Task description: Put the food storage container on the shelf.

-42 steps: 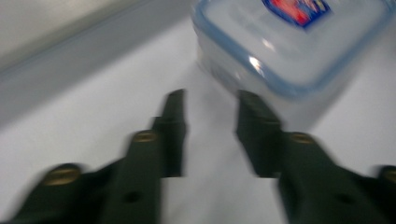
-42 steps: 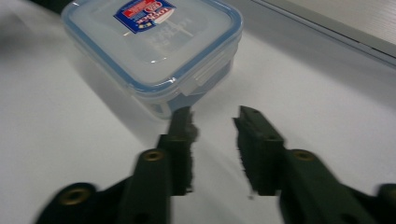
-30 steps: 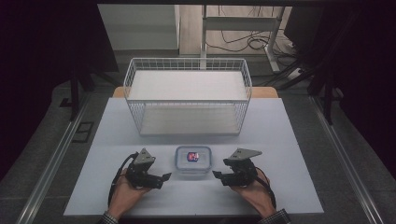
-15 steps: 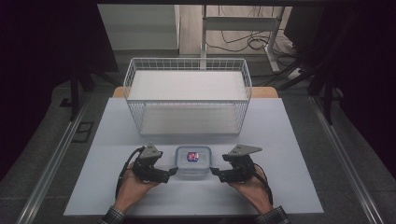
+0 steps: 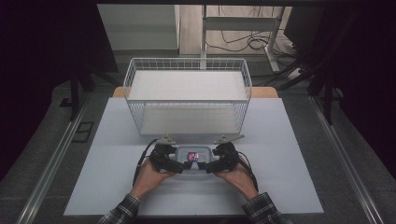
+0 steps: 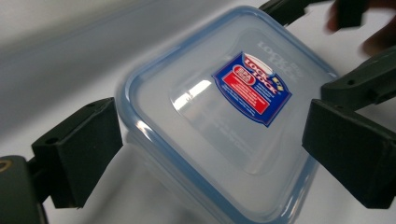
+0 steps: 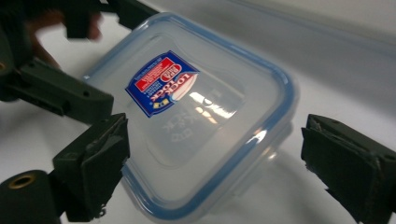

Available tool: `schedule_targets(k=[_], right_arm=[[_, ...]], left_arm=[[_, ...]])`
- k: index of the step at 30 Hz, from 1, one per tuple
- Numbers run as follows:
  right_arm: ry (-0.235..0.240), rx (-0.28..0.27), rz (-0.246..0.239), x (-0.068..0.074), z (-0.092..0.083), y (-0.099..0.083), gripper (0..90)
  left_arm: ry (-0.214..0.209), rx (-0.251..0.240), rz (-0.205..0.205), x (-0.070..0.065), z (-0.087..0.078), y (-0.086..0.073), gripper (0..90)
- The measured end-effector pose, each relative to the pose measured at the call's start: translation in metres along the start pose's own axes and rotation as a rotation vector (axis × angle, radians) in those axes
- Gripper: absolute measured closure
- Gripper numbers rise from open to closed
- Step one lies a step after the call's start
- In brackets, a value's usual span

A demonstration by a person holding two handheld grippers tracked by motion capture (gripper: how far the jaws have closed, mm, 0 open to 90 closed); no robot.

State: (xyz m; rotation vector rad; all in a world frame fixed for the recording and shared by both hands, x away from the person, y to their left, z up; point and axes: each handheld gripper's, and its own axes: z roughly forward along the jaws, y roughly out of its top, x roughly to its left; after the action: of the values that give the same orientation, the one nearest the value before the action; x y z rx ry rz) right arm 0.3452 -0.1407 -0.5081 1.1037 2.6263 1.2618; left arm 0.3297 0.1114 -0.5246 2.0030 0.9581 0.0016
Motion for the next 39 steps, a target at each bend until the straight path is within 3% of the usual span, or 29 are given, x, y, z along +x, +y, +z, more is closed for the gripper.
schedule_targets(k=[4,8,12,14,15,19,23,24,25,26,28,30,32,33,34,36,39], right_arm=[[0.05,0.019,0.024,-0.002,0.0,-0.001,13.3],[0.055,0.028,0.018,0.003,-0.003,-0.006,15.7],[0.053,0.032,0.002,0.007,-0.013,-0.013,27.4],[0.062,0.02,-0.002,0.007,-0.021,-0.018,37.7],[0.062,0.02,-0.002,0.007,-0.021,-0.018,37.7],[0.1,-0.002,0.023,0.002,-0.029,-0.019,48.1],[0.129,-0.014,0.058,0.0,-0.031,-0.021,51.7],[0.14,-0.019,0.067,-0.001,-0.032,-0.021,52.4],[0.14,-0.019,0.067,-0.001,-0.032,-0.021,52.4],[0.139,-0.018,0.08,-0.002,-0.032,-0.022,53.0],[0.183,-0.032,0.133,-0.008,-0.033,-0.025,53.8],[0.187,-0.029,0.154,-0.01,-0.032,-0.027,53.1],[0.197,-0.033,0.143,-0.011,-0.033,-0.026,56.1],[0.197,-0.033,0.143,-0.011,-0.033,-0.026,56.1],[0.201,-0.036,0.13,-0.01,-0.033,-0.026,56.7],[0.186,-0.027,0.092,-0.007,-0.034,-0.023,56.3],[0.179,-0.022,0.082,-0.007,-0.033,-0.023,56.1]], left_arm=[[-0.023,-0.006,-0.015,0.0,-0.003,-0.005,6.8],[-0.012,-0.011,-0.012,-0.005,-0.016,-0.013,18.5],[-0.014,-0.008,-0.006,-0.008,-0.026,-0.018,31.7],[-0.015,-0.006,-0.003,-0.01,-0.028,-0.02,37.4],[-0.02,-0.013,-0.007,-0.01,-0.03,-0.021,37.4],[-0.061,-0.054,-0.047,-0.007,-0.038,-0.025,49.4],[-0.058,-0.072,-0.053,-0.01,-0.042,-0.03,52.3],[-0.055,-0.076,-0.06,-0.01,-0.043,-0.031,59.5],[-0.016,-0.098,-0.065,-0.01,-0.047,-0.033,59.5],[-0.004,-0.107,-0.072,-0.008,-0.05,-0.035,67.8],[-0.037,-0.115,-0.074,-0.005,-0.049,-0.037,75.7],[-0.005,-0.108,-0.052,-0.009,-0.048,-0.035,73.1],[-0.01,-0.1,-0.066,-0.008,-0.047,-0.035,62.3],[-0.034,-0.097,-0.088,-0.004,-0.045,-0.036,62.3],[-0.058,-0.1,-0.112,-0.001,-0.044,-0.036,54.4],[-0.068,-0.103,-0.109,0.002,-0.042,-0.036,46.7],[-0.096,-0.101,-0.111,0.003,-0.042,-0.036,49.9]])
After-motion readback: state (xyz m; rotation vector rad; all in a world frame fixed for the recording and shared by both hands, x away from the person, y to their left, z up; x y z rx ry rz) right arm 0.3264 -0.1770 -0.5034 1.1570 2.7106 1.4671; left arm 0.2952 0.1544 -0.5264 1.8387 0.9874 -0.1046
